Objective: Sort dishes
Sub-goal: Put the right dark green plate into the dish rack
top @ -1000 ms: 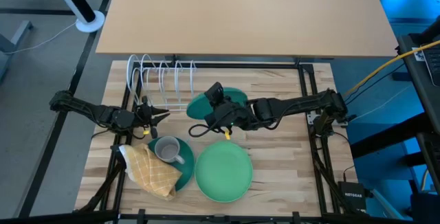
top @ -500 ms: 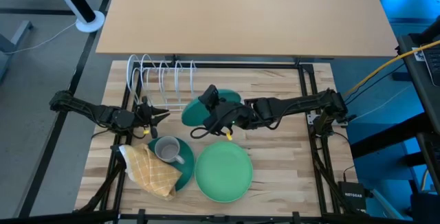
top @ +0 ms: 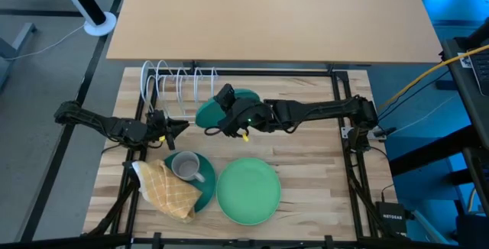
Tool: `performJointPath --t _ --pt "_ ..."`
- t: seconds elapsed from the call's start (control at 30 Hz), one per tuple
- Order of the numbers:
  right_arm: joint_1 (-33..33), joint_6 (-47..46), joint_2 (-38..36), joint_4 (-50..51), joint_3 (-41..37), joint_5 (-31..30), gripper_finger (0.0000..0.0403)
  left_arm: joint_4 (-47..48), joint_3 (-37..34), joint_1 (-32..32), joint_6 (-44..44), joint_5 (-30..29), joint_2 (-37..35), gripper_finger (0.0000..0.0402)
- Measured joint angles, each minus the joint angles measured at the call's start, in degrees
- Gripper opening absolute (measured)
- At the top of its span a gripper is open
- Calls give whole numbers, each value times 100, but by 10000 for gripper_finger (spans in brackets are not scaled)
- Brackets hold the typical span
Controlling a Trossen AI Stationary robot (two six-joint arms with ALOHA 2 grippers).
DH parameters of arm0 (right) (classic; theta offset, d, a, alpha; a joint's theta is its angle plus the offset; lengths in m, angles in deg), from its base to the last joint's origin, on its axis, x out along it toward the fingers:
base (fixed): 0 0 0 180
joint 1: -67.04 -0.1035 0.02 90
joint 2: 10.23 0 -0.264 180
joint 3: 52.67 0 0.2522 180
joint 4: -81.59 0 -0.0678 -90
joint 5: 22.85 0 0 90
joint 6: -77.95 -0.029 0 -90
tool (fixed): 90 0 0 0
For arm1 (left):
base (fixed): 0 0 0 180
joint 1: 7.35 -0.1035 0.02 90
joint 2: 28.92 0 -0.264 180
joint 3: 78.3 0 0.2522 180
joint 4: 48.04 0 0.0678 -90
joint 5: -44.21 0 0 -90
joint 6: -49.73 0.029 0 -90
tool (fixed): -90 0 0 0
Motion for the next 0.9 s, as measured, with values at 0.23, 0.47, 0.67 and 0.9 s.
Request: performJointPath --t 0.23,0.47,0.67,0.9 --pt "2 0 4 2 -2 95 13 -1038 15 2 931 161 70 59" --pt "0 -13 4 7 -2 49 12 -2047 22 3 1776 345 260 59" --pt "0 -17 4 15 -2 40 11 -2282 22 2 2423 412 542 59" --pt "-2 -24 4 13 -2 40 13 -2574 22 -2 2939 377 588 59"
